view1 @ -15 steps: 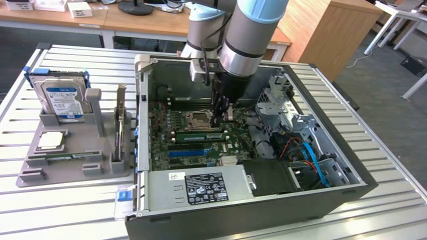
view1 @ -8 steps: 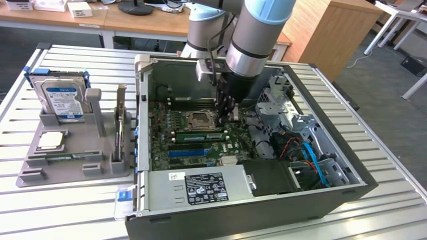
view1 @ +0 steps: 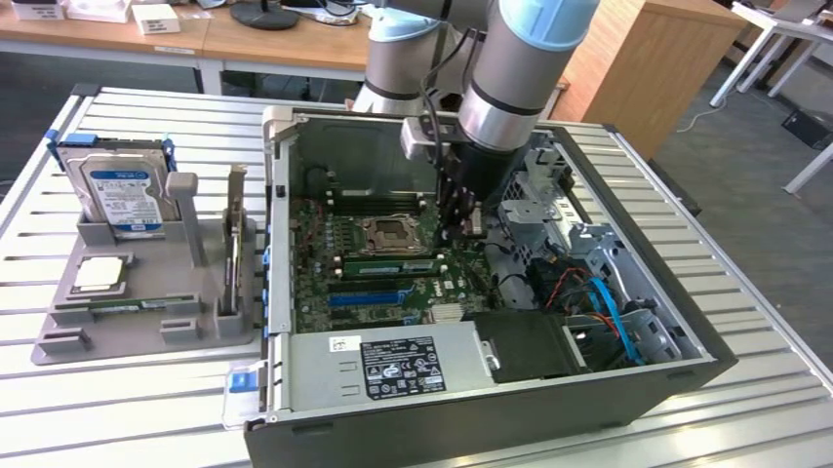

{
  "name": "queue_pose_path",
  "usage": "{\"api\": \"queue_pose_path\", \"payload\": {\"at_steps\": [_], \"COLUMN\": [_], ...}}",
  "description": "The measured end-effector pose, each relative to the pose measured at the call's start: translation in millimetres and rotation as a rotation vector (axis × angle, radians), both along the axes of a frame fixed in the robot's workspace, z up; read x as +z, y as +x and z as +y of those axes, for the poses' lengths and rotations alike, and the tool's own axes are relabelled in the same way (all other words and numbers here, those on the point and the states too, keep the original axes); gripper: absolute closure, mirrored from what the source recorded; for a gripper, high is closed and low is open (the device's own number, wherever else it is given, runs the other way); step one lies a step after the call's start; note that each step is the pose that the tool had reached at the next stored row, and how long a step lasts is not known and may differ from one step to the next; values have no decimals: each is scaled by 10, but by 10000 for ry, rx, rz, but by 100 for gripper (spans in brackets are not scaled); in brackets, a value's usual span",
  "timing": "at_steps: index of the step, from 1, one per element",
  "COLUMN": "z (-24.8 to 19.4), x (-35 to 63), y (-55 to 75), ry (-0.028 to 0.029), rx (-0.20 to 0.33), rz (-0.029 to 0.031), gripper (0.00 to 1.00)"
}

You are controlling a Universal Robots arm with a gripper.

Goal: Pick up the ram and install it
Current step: 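Press down the ram until it locks into place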

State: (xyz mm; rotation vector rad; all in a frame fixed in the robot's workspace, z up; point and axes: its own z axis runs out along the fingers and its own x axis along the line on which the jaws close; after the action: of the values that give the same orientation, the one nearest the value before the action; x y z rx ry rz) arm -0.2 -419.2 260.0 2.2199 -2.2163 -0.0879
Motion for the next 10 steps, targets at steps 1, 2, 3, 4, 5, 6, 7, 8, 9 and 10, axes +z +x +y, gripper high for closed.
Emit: {"api": "queue_pose_path", "payload": {"at_steps": [1, 2, 3, 4, 5, 6, 7, 8, 9, 10], "z": [0, 0, 0, 0, 0, 0, 0, 0, 0, 0], "x": [0, 0, 0, 0, 1, 1, 0, -6, -16, -28], "y": [16, 29, 34, 33, 34, 34, 34, 34, 34, 34], "ry": [1, 0, 0, 0, -1, -1, -1, 0, -2, -1], "rx": [0, 1, 2, 1, 1, 1, 1, 0, 1, 1], "rz": [0, 0, 0, 0, 0, 0, 0, 0, 1, -1], "gripper": [89, 89, 89, 89, 89, 89, 89, 89, 89, 89]}}
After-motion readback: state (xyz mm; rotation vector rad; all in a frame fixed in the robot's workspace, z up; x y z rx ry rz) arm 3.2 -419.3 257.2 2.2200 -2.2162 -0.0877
